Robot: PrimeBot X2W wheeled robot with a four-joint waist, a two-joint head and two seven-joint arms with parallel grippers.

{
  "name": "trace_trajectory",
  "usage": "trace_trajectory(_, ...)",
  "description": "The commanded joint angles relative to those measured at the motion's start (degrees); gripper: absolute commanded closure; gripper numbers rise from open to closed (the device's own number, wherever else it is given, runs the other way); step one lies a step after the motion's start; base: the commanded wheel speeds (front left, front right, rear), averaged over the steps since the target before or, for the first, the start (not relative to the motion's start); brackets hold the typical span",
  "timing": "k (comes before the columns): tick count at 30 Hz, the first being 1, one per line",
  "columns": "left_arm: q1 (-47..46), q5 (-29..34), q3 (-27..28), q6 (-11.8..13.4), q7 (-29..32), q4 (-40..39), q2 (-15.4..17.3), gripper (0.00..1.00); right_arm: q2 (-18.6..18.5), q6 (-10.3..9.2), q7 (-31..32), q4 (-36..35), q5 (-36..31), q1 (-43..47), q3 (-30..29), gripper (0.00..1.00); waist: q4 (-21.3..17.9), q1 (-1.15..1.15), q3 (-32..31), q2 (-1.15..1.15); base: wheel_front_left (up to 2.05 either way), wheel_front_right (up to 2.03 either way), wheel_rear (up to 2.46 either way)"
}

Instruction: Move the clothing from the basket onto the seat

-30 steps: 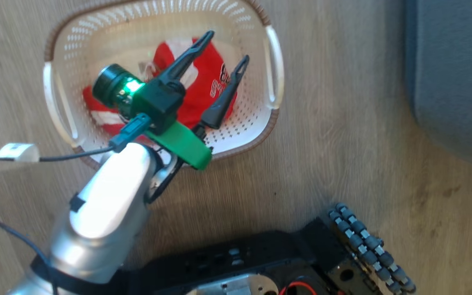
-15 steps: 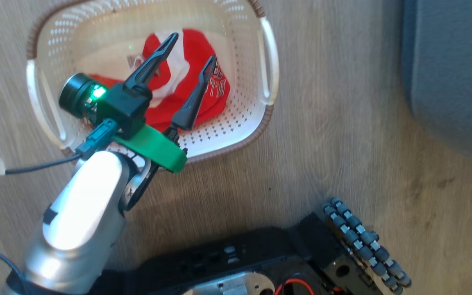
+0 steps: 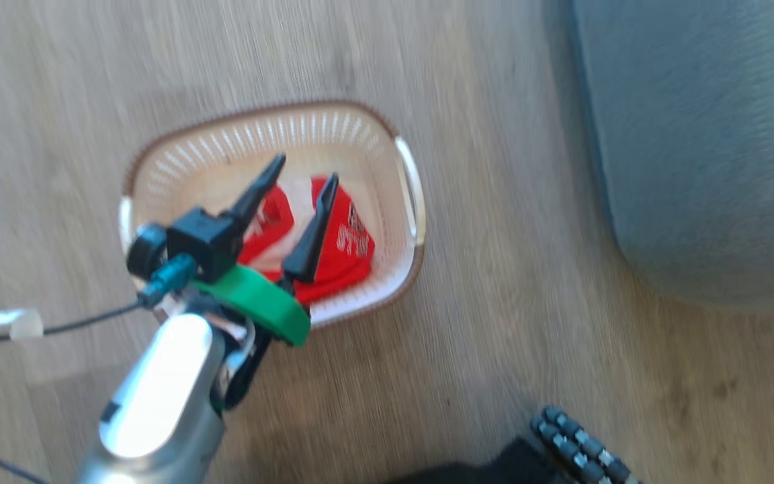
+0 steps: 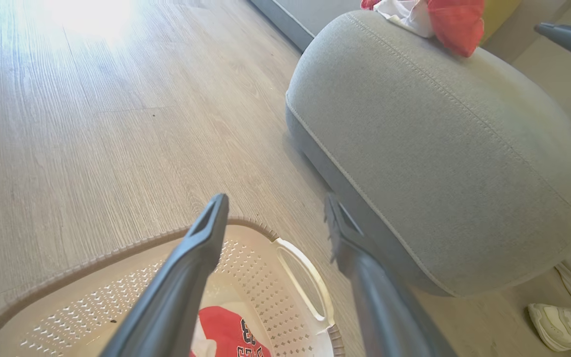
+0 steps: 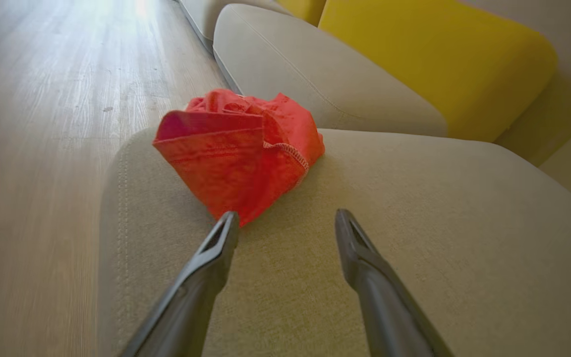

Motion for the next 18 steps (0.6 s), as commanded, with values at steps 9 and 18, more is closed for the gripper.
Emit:
trace_trajectory(9,7.95,-0.60,8.28,0.87,-0.76,-0.14,-3.93,0.00,3.67,-0.02,-0.37,-20.46,4.83,19.65,12.00,0.00,4.99,0.01,-18.81,0.00,0.00,0.00,0.00)
trace_trajectory(18,14.19,3.02,17.37,1.65,-0.77,1.16,-5.97,0.00,9.80,-0.02,-0.38,-33.00,5.96,34.78,19.94,0.00,10.86,0.01,-26.49,0.00,0.00,0.00,0.00)
